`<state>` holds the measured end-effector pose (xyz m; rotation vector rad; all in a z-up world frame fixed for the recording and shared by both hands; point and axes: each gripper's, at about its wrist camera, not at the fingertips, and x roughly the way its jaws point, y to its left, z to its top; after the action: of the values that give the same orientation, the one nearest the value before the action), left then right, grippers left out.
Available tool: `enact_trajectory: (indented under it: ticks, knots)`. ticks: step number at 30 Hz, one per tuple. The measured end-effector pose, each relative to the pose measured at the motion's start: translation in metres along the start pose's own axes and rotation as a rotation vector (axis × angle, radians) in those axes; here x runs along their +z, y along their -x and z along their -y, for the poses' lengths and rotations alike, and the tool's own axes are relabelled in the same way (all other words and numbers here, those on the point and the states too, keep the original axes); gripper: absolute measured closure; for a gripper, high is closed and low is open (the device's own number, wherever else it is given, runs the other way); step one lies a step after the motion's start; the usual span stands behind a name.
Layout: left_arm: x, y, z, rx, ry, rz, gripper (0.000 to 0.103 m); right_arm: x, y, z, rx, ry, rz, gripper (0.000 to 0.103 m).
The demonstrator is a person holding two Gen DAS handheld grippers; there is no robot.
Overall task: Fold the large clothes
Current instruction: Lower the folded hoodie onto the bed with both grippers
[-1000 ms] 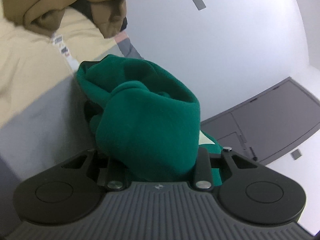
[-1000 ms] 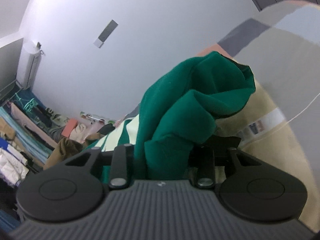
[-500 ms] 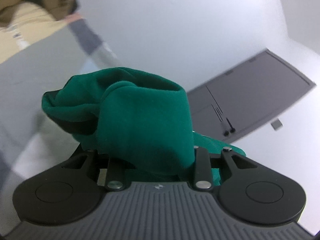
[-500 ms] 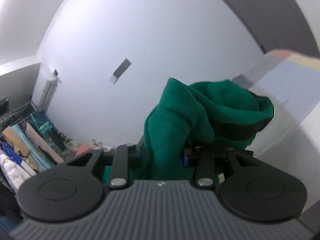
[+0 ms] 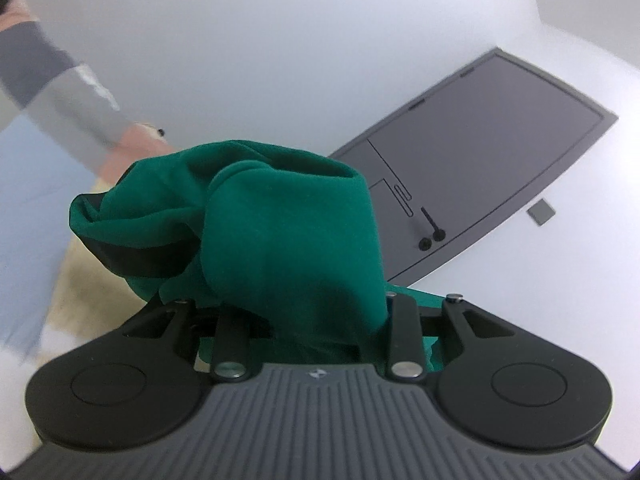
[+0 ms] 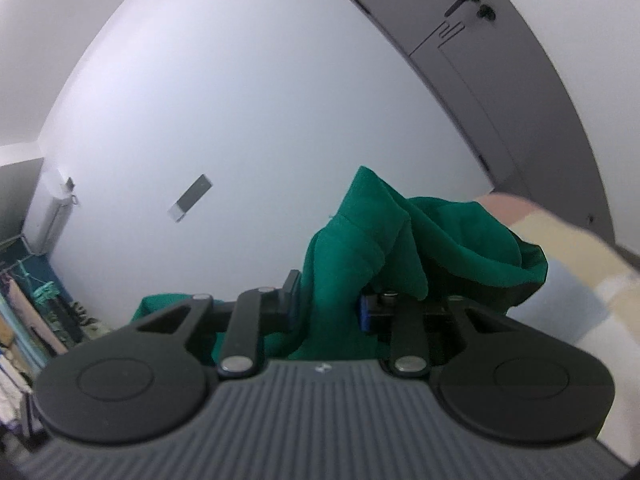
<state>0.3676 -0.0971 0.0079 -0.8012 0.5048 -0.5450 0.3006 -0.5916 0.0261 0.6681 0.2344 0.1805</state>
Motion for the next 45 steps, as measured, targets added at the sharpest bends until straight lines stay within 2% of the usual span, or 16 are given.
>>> enact_trajectory:
  ticks: [3,6,9,14,18,21,24,26,28,30,34,36,40,45]
  knots:
    - [-0.003,-0.038,-0.013,0.014,-0.059,-0.019,0.066,-0.006,-0.015,0.022,-0.024,0.017,-0.001,0.073]
    - [-0.014,-0.063,-0.035,0.032,-0.123,-0.047,0.066,-0.030,-0.026,0.049,-0.051,0.025,-0.027,0.073]
    - [-0.029,-0.075,-0.062,-0.006,-0.217,-0.067,0.066,-0.064,-0.028,0.066,-0.057,0.078,-0.063,0.073]
    - [-0.053,-0.070,-0.098,-0.018,-0.200,-0.056,0.066,-0.105,-0.012,0.078,-0.023,0.075,-0.045,0.073]
    - [-0.067,-0.064,-0.124,0.017,-0.232,-0.072,0.066,-0.127,0.001,0.097,-0.027,0.001,-0.053,0.073]
    - [-0.072,-0.065,-0.126,0.040,-0.237,-0.086,0.065,-0.137,0.004,0.103,-0.044,-0.016,-0.056,0.072]
    - [-0.075,-0.057,-0.115,0.081,-0.250,-0.109,0.062,-0.136,0.002,0.098,-0.069,-0.021,-0.068,0.069]
    - [-0.081,-0.048,-0.103,0.120,-0.272,-0.141,0.040,-0.130,-0.002,0.092,-0.093,-0.043,-0.084,0.066]
    - [-0.084,-0.044,-0.097,0.192,-0.301,-0.183,0.033,-0.130,0.002,0.088,-0.142,-0.072,-0.109,0.062]
    - [-0.087,-0.036,-0.089,0.257,-0.328,-0.210,0.033,-0.132,0.015,0.086,-0.184,-0.099,-0.127,0.061]
    - [-0.089,-0.005,-0.066,0.296,-0.370,-0.197,0.033,-0.132,0.041,0.067,-0.257,-0.093,-0.151,0.061]
    - [-0.087,0.011,-0.050,0.288,-0.401,-0.184,0.033,-0.132,0.060,0.055,-0.275,-0.077,-0.151,0.061]
    - [-0.086,0.047,-0.010,0.278,-0.472,-0.148,0.033,-0.123,0.092,0.025,-0.269,-0.022,-0.131,0.061]
    - [-0.091,0.109,0.053,0.262,-0.547,-0.109,0.033,-0.105,0.138,-0.024,-0.212,0.070,-0.077,0.061]
